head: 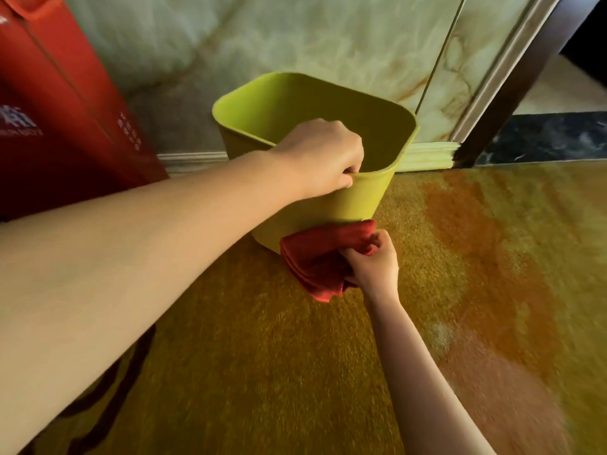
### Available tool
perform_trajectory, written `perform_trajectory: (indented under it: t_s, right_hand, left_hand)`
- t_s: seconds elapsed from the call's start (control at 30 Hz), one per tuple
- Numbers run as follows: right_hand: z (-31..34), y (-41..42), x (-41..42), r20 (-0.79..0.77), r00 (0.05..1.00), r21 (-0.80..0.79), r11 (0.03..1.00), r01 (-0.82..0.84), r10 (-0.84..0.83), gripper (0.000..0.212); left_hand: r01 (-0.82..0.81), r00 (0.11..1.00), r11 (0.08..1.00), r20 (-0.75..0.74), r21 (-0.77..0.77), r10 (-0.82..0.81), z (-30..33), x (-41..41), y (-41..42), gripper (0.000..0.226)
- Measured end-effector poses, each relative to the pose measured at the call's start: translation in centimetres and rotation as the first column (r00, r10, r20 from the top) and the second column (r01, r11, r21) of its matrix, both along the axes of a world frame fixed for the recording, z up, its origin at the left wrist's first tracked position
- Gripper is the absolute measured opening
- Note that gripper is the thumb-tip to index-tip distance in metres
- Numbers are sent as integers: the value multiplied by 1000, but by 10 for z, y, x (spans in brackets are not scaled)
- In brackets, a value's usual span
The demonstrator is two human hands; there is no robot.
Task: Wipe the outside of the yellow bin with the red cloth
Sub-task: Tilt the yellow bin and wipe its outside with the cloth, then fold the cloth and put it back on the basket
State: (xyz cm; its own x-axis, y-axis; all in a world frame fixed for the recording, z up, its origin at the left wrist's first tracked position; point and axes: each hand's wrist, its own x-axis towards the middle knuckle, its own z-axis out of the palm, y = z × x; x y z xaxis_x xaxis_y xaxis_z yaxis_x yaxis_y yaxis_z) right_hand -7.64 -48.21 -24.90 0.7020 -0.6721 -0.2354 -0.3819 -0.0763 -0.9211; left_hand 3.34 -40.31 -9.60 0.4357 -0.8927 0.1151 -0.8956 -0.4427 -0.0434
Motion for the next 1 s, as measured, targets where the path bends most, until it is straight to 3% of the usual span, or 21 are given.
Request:
perform_trajectory:
  t_s: [0.17, 0.23, 0.33, 0.43, 0.5, 0.6, 0.67, 0.73, 0.8, 0.9, 1.0]
  right_hand:
    - [2, 10, -13, -151, 983, -130, 984, -120, 100, 20]
    - [3, 16, -18, -203, 971, -130, 979, -158, 130, 22]
    - [2, 24, -24, -234, 956, -93, 975, -201, 175, 24]
    - [1, 33, -27, -229, 947, 10, 973, -229, 225, 24]
    - [2, 42, -28, -203, 940, 118, 960, -253, 273, 23]
    - [9, 59, -26, -148, 919, 305, 901, -308, 365, 17]
    - [18, 68, -24, -111, 899, 402, 847, -348, 423, 13]
    - [28, 76, -20, -85, 874, 463, 796, -391, 479, 11]
    - [36, 82, -17, -76, 845, 485, 760, -433, 529, 9]
    - [47, 88, -13, -71, 805, 474, 731, -492, 588, 8]
    - [58, 97, -8, -52, 790, 477, 710, -518, 611, 9]
  left_hand:
    - [-27, 996, 998, -83, -57, 22, 3, 3, 1, 15]
    - [-38, 985, 994, -173, -105, 19, -2, -1, 18, 30]
    - [-41, 981, 931, -193, -364, -33, -21, -24, 71, 46]
    - [-262, 948, 813, -298, -520, 116, -58, -54, 134, 41]
    - [-499, 804, 771, -543, -396, 242, -85, -70, 165, 43]
    - [-662, 410, 745, -872, -83, 267, -115, -77, 191, 55]
    - [-667, 167, 743, -963, 47, 212, -120, -72, 198, 70]
    - [-643, 6, 758, -989, 107, 145, -120, -65, 201, 77]
    - [-638, -44, 760, -991, 124, 124, -120, -61, 202, 72]
    - [-651, 54, 751, -980, 109, 190, -115, -57, 211, 39]
    - [-658, 71, 749, -984, 77, 164, -101, -54, 232, 20]
